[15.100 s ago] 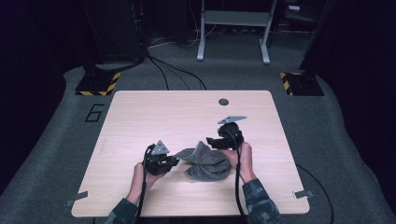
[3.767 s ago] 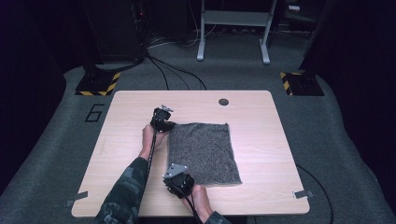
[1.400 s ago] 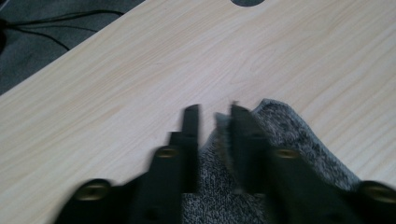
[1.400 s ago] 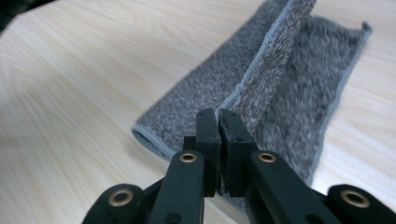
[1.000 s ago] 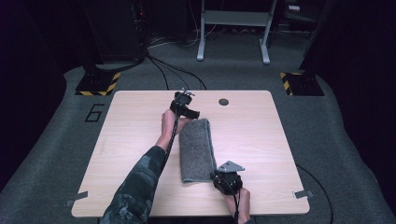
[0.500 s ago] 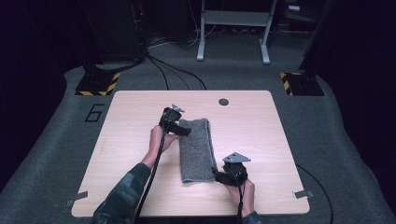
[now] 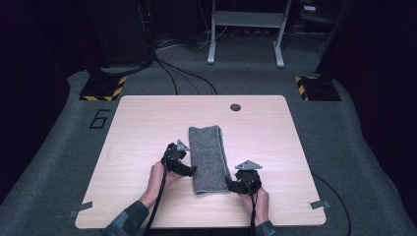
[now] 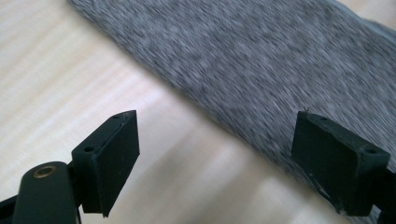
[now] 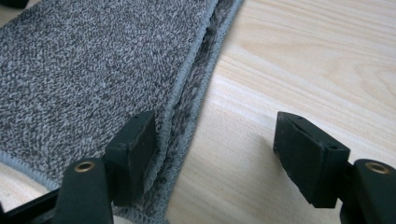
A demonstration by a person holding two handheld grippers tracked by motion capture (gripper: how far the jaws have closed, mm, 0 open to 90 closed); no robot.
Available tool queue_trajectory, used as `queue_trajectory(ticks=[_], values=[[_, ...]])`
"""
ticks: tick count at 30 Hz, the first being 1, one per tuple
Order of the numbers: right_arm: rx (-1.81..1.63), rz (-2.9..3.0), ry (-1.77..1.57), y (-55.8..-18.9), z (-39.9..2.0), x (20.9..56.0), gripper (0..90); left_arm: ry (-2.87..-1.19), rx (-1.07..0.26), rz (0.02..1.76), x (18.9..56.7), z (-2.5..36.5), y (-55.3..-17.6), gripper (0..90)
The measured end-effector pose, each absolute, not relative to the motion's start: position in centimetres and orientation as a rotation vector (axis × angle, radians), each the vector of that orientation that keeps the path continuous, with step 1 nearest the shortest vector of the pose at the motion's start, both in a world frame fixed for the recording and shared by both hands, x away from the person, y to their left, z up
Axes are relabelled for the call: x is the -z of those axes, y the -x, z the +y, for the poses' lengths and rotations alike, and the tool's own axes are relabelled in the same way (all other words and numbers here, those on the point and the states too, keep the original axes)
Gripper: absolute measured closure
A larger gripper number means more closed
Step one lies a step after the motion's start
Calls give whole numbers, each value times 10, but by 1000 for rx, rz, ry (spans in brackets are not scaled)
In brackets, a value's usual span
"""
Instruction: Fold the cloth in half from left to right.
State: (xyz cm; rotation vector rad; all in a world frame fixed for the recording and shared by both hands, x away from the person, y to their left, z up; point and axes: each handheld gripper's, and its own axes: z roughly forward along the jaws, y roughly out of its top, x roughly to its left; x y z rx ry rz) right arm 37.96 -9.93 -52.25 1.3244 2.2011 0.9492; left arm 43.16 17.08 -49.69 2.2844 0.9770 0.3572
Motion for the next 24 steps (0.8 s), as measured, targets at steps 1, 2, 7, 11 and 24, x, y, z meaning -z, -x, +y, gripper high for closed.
queue_trajectory(ticks=[1, 2, 7, 11, 24], values=[[-950, 2195, -1326, -377, -98, 523, 299, -2279, -347, 963, 498, 170, -426, 153], [-949, 2195, -1317, -375, -98, 523, 298, -2281, -351, 953, 499, 169, -421, 153], [-953, 2192, -1315, -364, -96, 524, 298, -2360, -402, 894, 507, 162, -407, 155], [-945, 2222, -1303, -358, -95, 521, 274, -2372, -406, 887, 509, 163, -406, 153], [-950, 2259, -1285, -391, -95, 513, 198, -2389, -407, 812, 509, 159, -380, 151]])
